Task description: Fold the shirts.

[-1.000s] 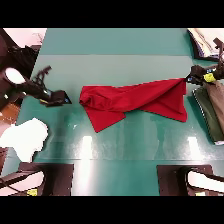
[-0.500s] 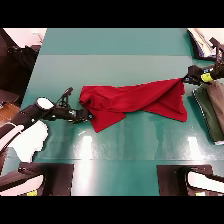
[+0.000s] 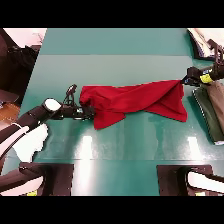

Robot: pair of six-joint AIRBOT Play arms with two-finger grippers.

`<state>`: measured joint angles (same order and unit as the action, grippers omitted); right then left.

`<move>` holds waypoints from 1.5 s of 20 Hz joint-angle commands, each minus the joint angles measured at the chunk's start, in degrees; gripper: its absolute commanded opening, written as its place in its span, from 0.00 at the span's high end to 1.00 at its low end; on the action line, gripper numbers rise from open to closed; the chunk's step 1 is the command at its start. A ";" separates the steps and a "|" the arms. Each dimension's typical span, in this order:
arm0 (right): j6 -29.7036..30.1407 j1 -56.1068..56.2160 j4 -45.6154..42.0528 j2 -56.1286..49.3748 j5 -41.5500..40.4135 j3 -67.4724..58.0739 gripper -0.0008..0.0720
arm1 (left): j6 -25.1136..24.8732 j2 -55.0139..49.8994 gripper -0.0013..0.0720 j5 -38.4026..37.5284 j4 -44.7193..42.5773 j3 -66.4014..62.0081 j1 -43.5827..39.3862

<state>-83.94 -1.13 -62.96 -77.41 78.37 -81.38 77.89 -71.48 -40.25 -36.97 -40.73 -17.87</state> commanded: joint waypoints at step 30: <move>8.44 -19.58 0.46 13.79 -4.24 46.95 0.46 | -2.86 6.36 0.95 -27.93 -14.21 -34.01 7.56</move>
<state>-76.25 -20.32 -62.65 -64.31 77.71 -39.66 75.07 -65.17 -68.10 -51.07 -74.67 -10.31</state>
